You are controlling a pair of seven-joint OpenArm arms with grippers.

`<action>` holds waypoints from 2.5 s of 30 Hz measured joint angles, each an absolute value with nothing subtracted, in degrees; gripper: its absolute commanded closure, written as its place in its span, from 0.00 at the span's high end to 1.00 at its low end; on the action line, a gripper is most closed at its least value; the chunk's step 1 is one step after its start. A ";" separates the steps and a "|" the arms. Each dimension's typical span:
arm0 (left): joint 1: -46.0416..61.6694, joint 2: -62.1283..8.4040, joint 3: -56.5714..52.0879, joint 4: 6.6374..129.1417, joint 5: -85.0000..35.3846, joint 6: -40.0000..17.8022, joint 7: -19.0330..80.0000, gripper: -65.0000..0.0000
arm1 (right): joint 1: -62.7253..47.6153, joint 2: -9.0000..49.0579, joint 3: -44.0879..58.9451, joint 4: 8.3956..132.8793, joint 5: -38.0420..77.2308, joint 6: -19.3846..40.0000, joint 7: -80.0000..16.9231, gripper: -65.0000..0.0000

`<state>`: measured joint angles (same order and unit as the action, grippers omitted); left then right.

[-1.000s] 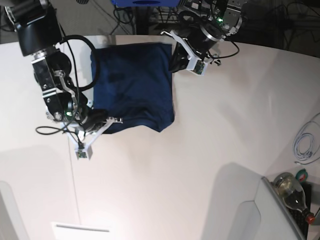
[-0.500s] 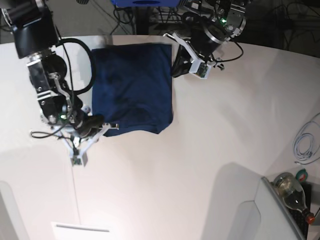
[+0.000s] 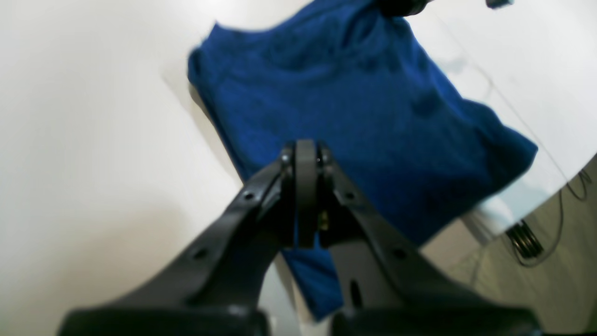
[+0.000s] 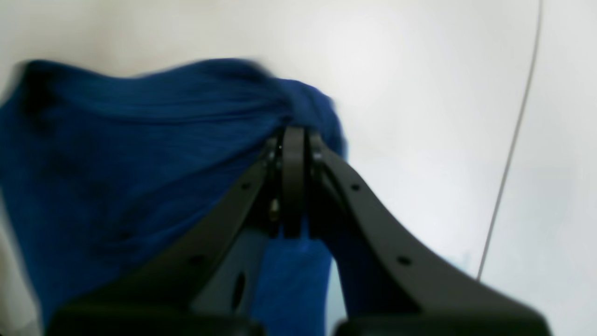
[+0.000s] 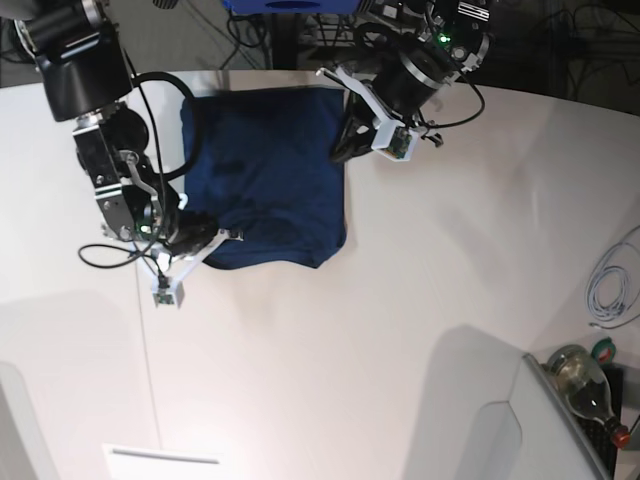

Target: Layout the t-shirt on the table in an organized manner, then fold the t-shirt properly

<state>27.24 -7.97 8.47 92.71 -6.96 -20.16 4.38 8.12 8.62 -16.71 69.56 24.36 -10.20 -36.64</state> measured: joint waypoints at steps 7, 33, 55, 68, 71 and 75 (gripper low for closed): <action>29.32 -10.61 8.08 92.75 -7.62 -20.14 3.57 0.00 | 5.76 9.10 -16.47 78.11 23.88 -10.59 -35.66 0.02; 51.68 -17.45 -4.60 77.95 -0.12 -22.48 0.51 0.00 | -50.39 11.44 -7.18 100.40 24.21 -11.42 -32.99 0.02; 15.33 -7.22 -0.45 7.97 12.71 -16.60 -23.33 0.00 | -11.62 5.58 -24.25 5.34 24.12 -1.21 20.93 0.02; 6.96 -1.10 -0.27 0.10 24.03 -1.15 -22.92 0.00 | -10.68 8.47 -24.29 6.37 23.90 -1.17 19.22 0.03; 5.85 -0.95 -0.64 0.10 24.18 -0.84 -23.00 0.00 | -9.23 8.16 -24.29 6.39 23.94 -1.19 19.25 0.03; 5.69 -1.15 -0.82 0.14 23.99 -0.40 -23.16 0.00 | -8.36 8.10 -24.29 6.52 23.97 -1.21 19.92 0.03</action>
